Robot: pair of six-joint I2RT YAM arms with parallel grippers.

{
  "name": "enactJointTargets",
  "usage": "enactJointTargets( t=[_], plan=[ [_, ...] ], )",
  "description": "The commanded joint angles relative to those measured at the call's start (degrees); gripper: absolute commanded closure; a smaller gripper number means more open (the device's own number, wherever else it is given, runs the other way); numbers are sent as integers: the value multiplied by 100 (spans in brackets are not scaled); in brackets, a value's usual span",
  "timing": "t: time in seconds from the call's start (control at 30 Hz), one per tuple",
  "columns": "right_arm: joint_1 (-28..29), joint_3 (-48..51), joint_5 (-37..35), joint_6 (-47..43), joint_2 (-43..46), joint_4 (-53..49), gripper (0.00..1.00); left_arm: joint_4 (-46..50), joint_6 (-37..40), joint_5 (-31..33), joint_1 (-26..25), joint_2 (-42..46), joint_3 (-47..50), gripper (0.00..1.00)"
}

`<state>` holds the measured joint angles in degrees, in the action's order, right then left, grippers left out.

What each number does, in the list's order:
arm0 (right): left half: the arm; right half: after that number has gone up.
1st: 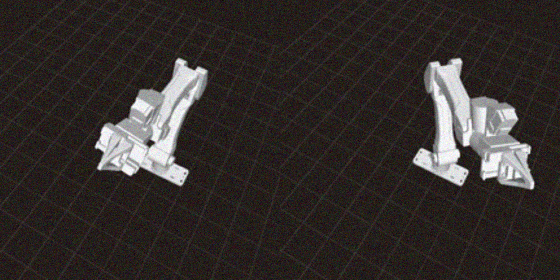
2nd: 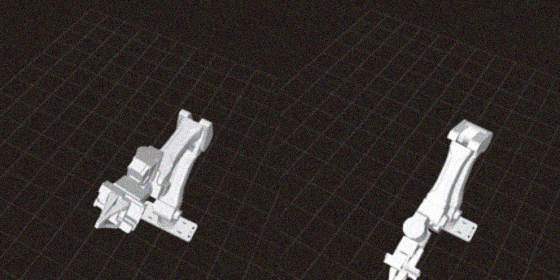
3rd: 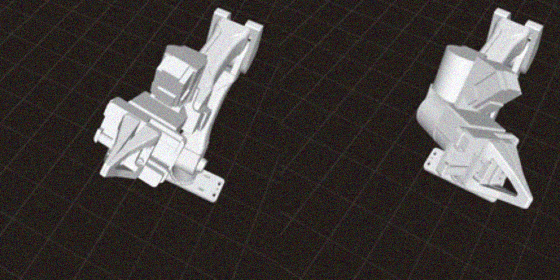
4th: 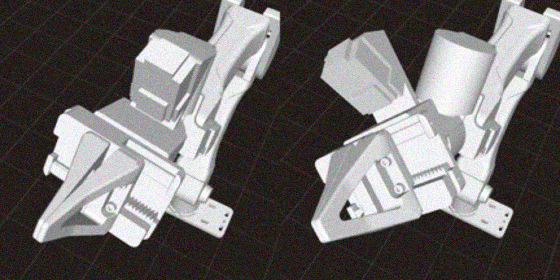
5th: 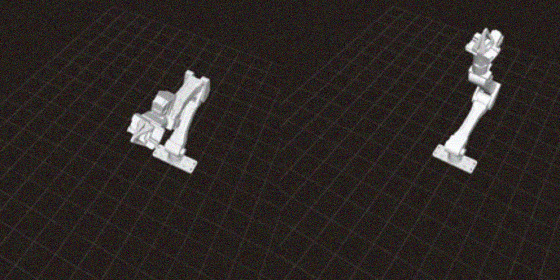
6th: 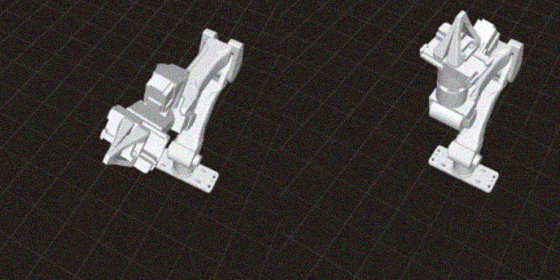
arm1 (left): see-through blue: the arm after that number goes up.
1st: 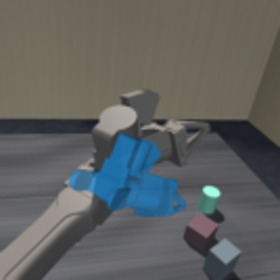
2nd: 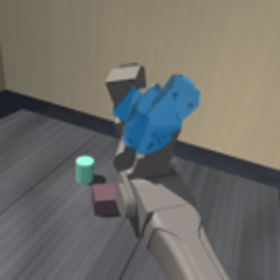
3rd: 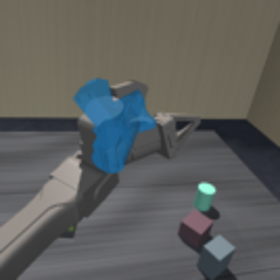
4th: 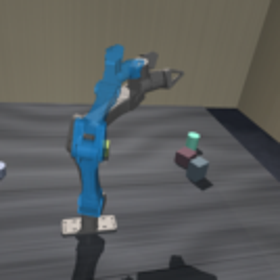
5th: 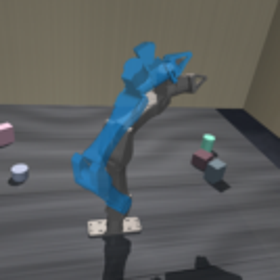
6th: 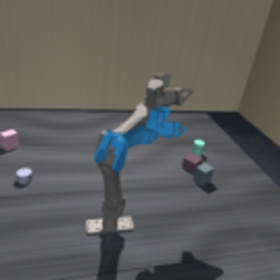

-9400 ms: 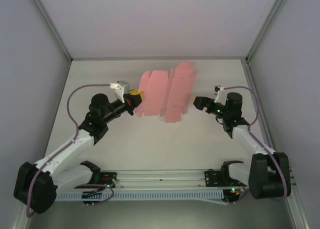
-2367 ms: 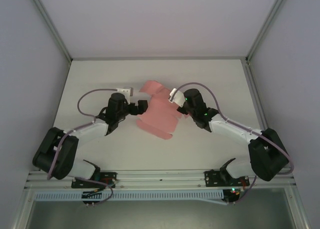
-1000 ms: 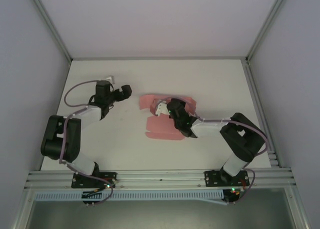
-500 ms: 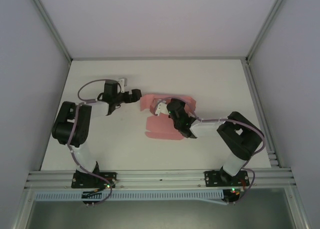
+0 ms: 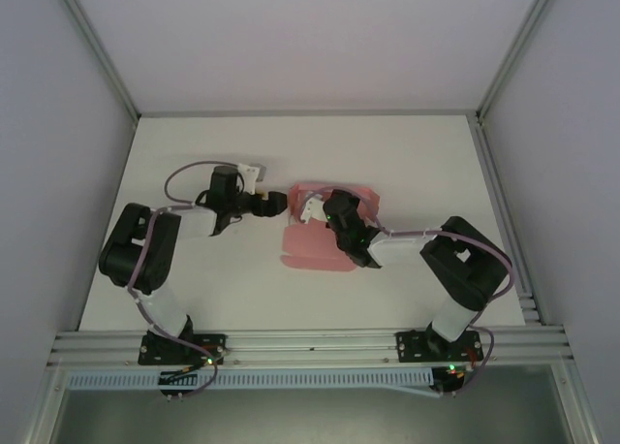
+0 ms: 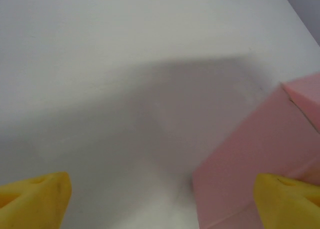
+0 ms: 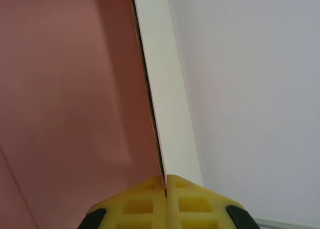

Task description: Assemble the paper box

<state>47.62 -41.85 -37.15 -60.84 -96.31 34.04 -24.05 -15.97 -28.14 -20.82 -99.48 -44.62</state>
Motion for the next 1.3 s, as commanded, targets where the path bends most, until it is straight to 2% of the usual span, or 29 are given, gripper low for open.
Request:
enactJointTargets(
  t=[0.0, 0.3, 0.73, 0.87, 1.13, 1.27],
  plan=[
    [-9, -54, 28, 253, 165, 45, 100, -261, 372, -288, -148, 210, 146, 9],
    [-2, -2, 103, 323, 282, -25, 100, -833, 508, -373, -445, 22, 270, 17],
    [112, 36, 231, 499, 241, -433, 100, -928, 596, 655, -748, -242, 215, 20],
    [237, -70, 134, 874, 132, -625, 100, -776, 626, 867, -838, -415, 68, 22],
    [384, -39, 17, 1049, 135, -967, 100, -1595, 536, 924, -975, -461, 390, 22],
    [415, -4, -61, 1125, 76, -1009, 100, -1888, 425, 975, -989, -532, 402, 28]
  ],
)
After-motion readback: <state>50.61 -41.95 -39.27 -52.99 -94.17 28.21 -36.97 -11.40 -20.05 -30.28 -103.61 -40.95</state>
